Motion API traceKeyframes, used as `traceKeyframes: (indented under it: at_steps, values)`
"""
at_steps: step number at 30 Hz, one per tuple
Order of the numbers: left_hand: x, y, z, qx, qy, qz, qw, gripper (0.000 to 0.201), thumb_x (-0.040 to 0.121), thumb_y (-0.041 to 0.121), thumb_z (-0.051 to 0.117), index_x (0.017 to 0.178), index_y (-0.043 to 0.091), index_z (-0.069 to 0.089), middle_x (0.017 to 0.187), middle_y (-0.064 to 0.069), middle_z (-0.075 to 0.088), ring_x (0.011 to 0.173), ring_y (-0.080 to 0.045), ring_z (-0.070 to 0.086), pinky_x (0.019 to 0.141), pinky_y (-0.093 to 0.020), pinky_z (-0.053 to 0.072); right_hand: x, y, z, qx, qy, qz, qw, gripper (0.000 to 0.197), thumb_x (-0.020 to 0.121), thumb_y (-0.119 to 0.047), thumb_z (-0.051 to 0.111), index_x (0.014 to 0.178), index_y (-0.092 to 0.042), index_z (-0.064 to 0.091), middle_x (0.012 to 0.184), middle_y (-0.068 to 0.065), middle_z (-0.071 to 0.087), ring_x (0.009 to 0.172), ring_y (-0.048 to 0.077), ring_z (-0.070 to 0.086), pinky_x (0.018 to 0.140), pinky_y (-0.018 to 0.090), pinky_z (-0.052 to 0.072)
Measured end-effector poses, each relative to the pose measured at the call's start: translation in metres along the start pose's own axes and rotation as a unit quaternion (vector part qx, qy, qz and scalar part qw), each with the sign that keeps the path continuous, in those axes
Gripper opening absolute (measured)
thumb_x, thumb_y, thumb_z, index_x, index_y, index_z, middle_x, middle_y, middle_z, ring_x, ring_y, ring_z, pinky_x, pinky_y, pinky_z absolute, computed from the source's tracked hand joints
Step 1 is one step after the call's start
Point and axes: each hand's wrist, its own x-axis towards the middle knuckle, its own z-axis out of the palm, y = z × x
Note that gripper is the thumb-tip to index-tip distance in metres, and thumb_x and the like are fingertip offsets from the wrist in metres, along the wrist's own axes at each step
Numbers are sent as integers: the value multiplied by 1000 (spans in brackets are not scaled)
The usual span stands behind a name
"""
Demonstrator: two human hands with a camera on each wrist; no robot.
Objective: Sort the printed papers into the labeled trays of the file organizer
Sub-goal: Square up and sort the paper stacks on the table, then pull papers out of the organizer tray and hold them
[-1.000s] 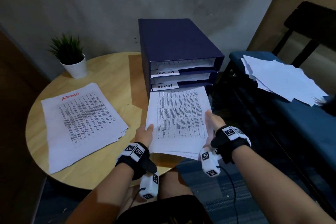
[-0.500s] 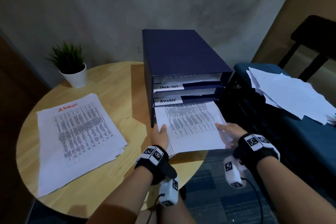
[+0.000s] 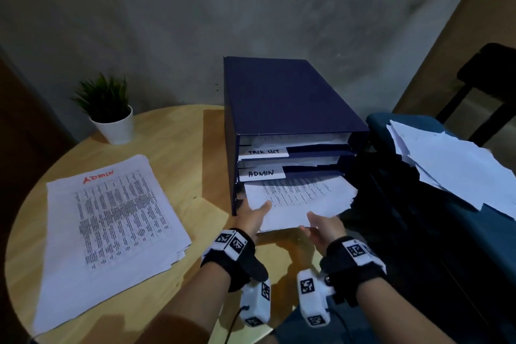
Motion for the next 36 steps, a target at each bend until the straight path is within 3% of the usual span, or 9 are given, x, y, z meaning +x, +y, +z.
traceKeyframes:
  at_steps: [3,5,7,13,17,21,25,31,36]
  values:
    - [-7,-5,-4,-16,-67,-32,997,36,96,14,52,127,24,39,128,-4,57,70,-10,68,47,-17,51,9,1,10,-30,32,-29,999,16,91,0,53,104,6,57,78,12,63,68,28,62,56,29,55]
    - [-4,-4,-8,-10,-42,-19,999,35,96,16,50,129,23,39,123,-8,62,49,-1,64,42,-18,47,11,2,15,-22,37,-31,999,19,90,-3,55,104,9,57,76,14,65,61,25,66,58,29,56]
    - [1,1,-11,-42,-9,4,999,35,96,15,50,130,16,41,114,-15,65,41,0,60,40,-16,48,13,1,22,19,29,-25,999,16,92,-4,54,105,5,54,77,16,63,42,17,65,40,20,51]
    - [9,5,-11,-181,23,0,983,31,94,-2,48,125,-9,46,87,-14,60,74,-16,62,54,-13,56,24,-21,53,103,16,-27,994,42,93,-2,52,131,11,38,122,31,56,46,20,66,33,19,48]
    - [9,3,-18,-206,-1,6,979,23,94,-1,50,116,-5,54,83,-11,62,73,-17,63,56,-14,57,38,-30,61,77,-29,-2,997,10,94,1,48,104,4,48,80,18,61,62,21,62,54,20,56]
    - [10,-4,-28,-244,-50,-12,968,16,92,-3,52,103,8,56,88,-12,66,63,-12,70,59,-18,58,49,-29,52,-2,-36,3,999,24,95,-7,51,73,1,51,35,3,57,28,6,53,32,10,42]
    - [12,-9,-32,-231,-52,-22,971,11,94,6,51,100,12,58,87,-11,66,71,-16,68,64,-20,59,61,-35,49,54,28,-33,998,9,95,-1,47,86,-1,50,50,9,60,28,4,55,34,12,44]
    - [20,-3,-33,-220,-19,10,975,27,96,15,52,122,8,52,96,-9,66,82,-17,66,70,-19,58,62,-25,72,205,65,-148,965,23,88,21,39,88,-1,45,85,15,50,87,29,55,86,37,53]
    - [22,1,-32,-160,-14,36,986,30,97,8,47,127,4,50,112,-9,60,83,-11,63,75,-18,53,57,-28,68,75,15,-154,985,29,91,12,42,73,-11,43,75,3,47,64,11,53,61,12,50]
